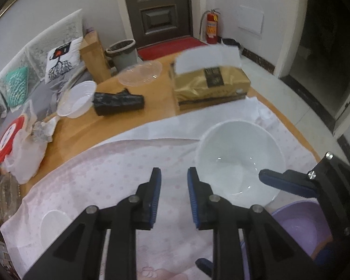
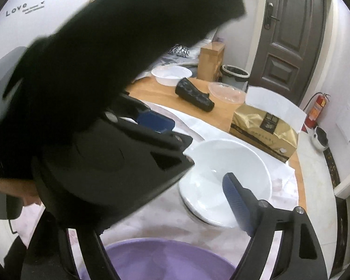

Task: Organize plates and bowls
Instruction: 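Open the left gripper to release the white bowl, then move the left gripper to the nested white bowls' rim and close on it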

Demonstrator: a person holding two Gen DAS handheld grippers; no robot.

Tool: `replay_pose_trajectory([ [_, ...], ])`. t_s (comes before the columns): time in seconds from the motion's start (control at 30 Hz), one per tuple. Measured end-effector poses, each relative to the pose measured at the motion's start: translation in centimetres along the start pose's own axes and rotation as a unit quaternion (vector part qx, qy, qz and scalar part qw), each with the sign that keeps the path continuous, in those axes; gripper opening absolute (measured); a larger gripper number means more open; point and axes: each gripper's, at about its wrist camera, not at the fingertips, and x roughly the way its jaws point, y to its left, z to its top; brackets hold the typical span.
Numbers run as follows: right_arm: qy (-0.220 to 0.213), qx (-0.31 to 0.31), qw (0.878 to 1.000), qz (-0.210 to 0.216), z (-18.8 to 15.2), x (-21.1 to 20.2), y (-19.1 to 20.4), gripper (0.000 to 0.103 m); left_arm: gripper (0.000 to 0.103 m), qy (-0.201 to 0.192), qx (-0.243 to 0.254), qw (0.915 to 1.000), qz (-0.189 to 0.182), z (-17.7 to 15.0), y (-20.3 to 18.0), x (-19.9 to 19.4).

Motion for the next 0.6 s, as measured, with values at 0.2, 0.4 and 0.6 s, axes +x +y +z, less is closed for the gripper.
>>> replay_pose_trajectory([
  [0.2, -0.018, -0.007, 1.0, 0.004, 1.2, -0.4, 1.4, 0.095, 0.026, -0.023, -0.025, 0.9993, 0.017, -0.9, 4.3, -3.3],
  [0.4, -0.028, -0.009, 0.999, 0.024, 3.7, 0.8, 3.3, 0.102, 0.028, -0.032, -0.064, 0.9964, 0.045, -3.4, 10.9, -5.9],
  [0.6, -0.01, -0.031, 0.999, 0.035, 4.8, 4.1, 7.5, 0.102, 0.029, -0.024, -0.103, 0.992, 0.068, -6.5, 17.1, -6.7],
])
